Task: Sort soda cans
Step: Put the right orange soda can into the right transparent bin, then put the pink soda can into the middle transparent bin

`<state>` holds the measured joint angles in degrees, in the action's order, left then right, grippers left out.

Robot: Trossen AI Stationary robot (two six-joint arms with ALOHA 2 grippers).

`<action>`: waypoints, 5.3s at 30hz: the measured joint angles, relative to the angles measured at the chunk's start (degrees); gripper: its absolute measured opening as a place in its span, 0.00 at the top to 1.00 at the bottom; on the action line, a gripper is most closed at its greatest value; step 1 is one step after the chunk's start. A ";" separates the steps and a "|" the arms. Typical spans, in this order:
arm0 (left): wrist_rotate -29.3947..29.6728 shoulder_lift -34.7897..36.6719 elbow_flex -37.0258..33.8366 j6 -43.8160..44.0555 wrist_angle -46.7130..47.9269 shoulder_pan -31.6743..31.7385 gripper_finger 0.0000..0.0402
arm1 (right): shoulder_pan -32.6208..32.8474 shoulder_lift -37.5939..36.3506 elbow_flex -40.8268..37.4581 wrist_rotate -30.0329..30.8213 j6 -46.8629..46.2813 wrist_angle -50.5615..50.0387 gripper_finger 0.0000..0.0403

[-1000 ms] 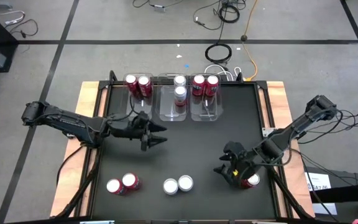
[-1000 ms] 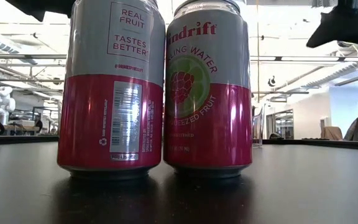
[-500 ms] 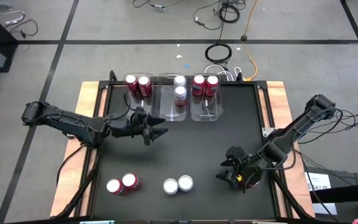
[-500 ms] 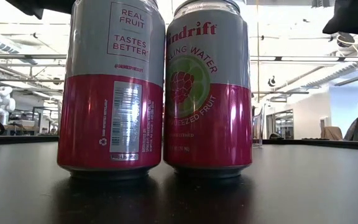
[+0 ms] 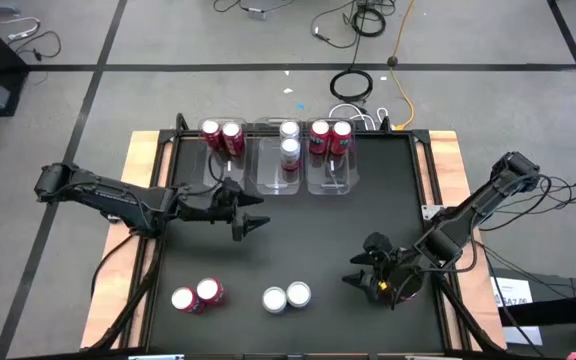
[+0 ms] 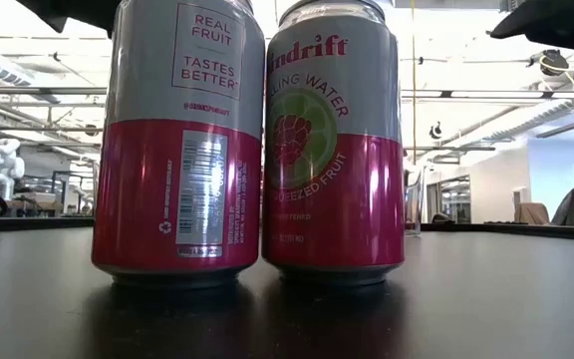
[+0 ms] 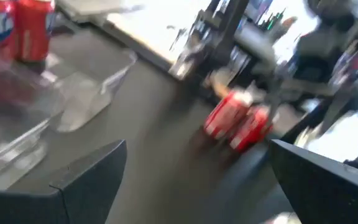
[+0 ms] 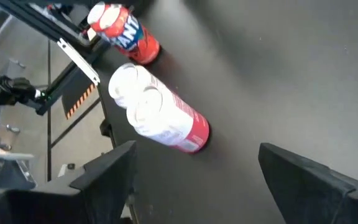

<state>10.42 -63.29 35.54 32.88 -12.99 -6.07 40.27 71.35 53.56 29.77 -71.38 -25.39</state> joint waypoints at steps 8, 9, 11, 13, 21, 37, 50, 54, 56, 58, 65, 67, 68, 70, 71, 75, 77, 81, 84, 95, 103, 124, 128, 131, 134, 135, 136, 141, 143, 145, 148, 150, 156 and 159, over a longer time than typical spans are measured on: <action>0.64 0.00 5.58 -1.89 17.04 0.04 0.00 | -0.02 0.00 0.00 2.29 0.00 0.85 0.18; 0.86 -0.01 6.01 -1.86 17.65 0.04 0.00 | -0.02 0.00 0.00 2.27 0.04 0.79 0.18; 0.69 -0.02 6.83 -1.78 17.51 0.04 0.00 | -0.02 0.00 0.00 2.26 0.27 0.77 0.18; -1.96 0.00 7.54 -0.77 17.24 0.04 0.00 | -0.03 0.00 0.00 2.26 0.30 0.77 0.18; -7.82 -0.08 12.71 6.70 23.55 -1.53 0.00 | -0.02 0.02 0.00 1.95 2.43 0.73 0.18; 2.81 -27.27 52.18 10.06 56.97 -20.46 0.00 | 1.23 0.04 0.00 1.43 11.05 -1.30 0.18; -0.26 -43.25 61.12 5.61 61.76 -24.51 0.00 | 5.61 0.04 0.00 1.45 11.13 -3.56 0.18; -1.47 -45.23 61.12 5.78 62.30 -24.47 0.00 | 6.83 0.04 0.00 1.46 11.02 -3.56 0.18; -1.48 -45.86 61.12 5.83 62.12 -24.46 0.00 | 7.36 0.06 0.00 1.66 11.00 -3.54 0.18; -1.60 -46.33 61.12 7.30 61.96 -24.60 0.00 | 7.78 0.07 0.00 1.74 10.80 -3.56 0.18; -1.80 -48.26 61.12 11.78 61.98 -25.58 0.00 | 8.66 0.07 0.00 1.83 11.02 -3.56 0.18; -1.54 -49.05 61.14 11.75 61.89 -25.79 0.00 | 8.66 0.07 0.00 1.83 11.07 -3.62 0.18; -1.47 -49.37 61.16 11.75 61.88 -25.90 0.00 | 8.66 0.07 0.00 1.87 11.11 -3.62 0.18; -1.54 -49.96 61.21 11.83 61.72 -25.88 0.00 | 8.66 0.09 0.00 1.91 11.39 -3.69 0.18; -1.74 -50.40 61.21 11.85 61.83 -25.88 0.00 | 8.66 0.09 0.00 1.92 11.59 -3.68 0.18; -2.04 -50.86 60.98 11.85 62.08 -25.90 0.00 | 8.66 0.09 0.00 1.92 12.05 -3.69 0.18; -1.90 -50.71 60.72 11.88 62.69 -25.90 0.00 | 8.66 0.09 0.00 1.92 12.09 -3.67 0.18; -1.62 -50.76 60.62 11.89 65.84 -25.90 0.00 | 8.66 0.09 0.00 1.94 12.48 -3.67 0.18; -1.45 -50.75 60.62 11.89 67.71 -25.94 0.00 | 8.66 0.09 0.00 1.94 12.55 -3.69 0.18; -0.71 -50.75 60.62 11.83 67.52 -25.68 0.00 | 8.66 0.13 0.00 1.96 13.79 -4.00 0.18; -0.91 -50.75 60.62 11.82 67.39 -25.68 0.02 | 8.66 2.26 0.02 1.94 13.79 -4.03 0.18; -4.06 -50.64 62.19 11.80 71.52 -25.37 0.15 | 8.66 8.26 0.02 1.43 10.55 -3.11 0.18; -4.42 -50.60 64.50 11.75 77.06 -24.52 0.15 | 8.66 8.26 0.02 1.43 10.56 -3.12 0.18; -4.27 -50.51 65.77 11.74 79.11 -23.75 0.15 | 8.66 8.26 0.02 1.43 10.60 -3.12 0.18; -4.19 -50.48 67.58 11.54 81.33 -23.21 0.15 | 8.66 8.26 0.02 1.43 10.60 -3.12 0.18; -4.18 -50.41 67.86 11.42 81.64 -22.99 0.15 | 8.66 8.26 0.02 1.43 10.71 -3.12 0.18; -4.18 -50.38 68.16 11.41 81.96 -22.74 0.15 | 8.66 8.26 0.02 1.44 10.73 -3.12 0.18; -3.05 -50.31 70.86 9.73 86.16 -21.49 0.15 | 8.66 8.26 0.02 1.46 10.75 -3.12 0.18; -2.05 -50.29 71.98 9.69 88.68 -20.87 0.15 | 8.66 8.24 0.02 1.46 10.67 -3.14 0.18; -1.27 -50.06 73.06 9.23 90.71 -20.12 0.15 | 8.66 8.24 0.02 1.46 10.73 -3.12 0.18; -1.25 -48.58 74.23 8.57 91.48 -18.50 0.15 | 8.66 8.22 0.02 1.46 10.73 -3.14 0.18; -1.94 -47.89 74.84 8.62 91.46 -17.55 0.15 | 8.66 8.22 0.02 1.46 10.65 -3.14 0.18; -2.27 -47.72 75.67 6.74 91.25 -16.49 0.15 | 8.66 8.22 0.02 1.48 9.21 -3.12 0.18; -2.32 -47.74 75.67 6.99 91.43 -15.78 0.15 | 8.66 8.22 0.02 1.48 9.05 -3.12 0.18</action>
<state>8.11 -111.02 111.22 39.87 78.44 -21.85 48.93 79.57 53.58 31.24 -62.33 -28.51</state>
